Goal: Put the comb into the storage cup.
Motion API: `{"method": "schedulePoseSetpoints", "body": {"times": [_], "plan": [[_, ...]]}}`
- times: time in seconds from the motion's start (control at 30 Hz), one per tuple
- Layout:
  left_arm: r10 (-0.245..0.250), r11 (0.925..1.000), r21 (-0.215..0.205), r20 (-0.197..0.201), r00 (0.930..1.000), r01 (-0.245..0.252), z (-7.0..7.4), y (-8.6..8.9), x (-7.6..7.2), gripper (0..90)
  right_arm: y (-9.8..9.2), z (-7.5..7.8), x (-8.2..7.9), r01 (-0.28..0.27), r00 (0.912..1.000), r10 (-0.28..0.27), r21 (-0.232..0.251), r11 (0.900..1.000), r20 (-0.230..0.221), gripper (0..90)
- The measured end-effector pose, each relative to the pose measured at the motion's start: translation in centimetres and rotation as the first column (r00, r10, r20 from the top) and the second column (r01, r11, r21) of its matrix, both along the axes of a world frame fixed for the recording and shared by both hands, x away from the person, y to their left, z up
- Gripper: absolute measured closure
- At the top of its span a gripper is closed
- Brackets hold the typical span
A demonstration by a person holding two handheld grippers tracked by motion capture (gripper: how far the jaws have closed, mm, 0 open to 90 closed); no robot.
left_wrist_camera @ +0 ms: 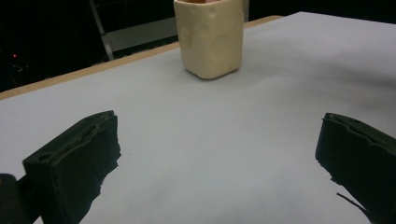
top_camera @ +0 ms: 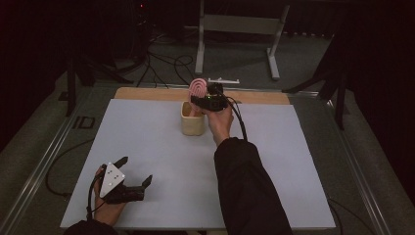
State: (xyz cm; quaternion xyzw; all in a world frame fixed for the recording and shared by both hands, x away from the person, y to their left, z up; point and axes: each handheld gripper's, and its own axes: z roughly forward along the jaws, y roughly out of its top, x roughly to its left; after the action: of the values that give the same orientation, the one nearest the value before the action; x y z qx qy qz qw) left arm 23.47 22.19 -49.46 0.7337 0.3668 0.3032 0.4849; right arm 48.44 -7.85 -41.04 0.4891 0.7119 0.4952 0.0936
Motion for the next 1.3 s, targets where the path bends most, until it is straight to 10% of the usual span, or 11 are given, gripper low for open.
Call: {"method": "schedulePoseSetpoints", "body": {"times": [1.3], "plan": [[-0.002,1.0,0.0,-0.001,1.0,0.002,-0.01,-0.04,-0.01,0.0,0.08,-0.78,0.42,0.026,0.9995,-0.026,0.022,0.999,-0.017,61.3]]}}
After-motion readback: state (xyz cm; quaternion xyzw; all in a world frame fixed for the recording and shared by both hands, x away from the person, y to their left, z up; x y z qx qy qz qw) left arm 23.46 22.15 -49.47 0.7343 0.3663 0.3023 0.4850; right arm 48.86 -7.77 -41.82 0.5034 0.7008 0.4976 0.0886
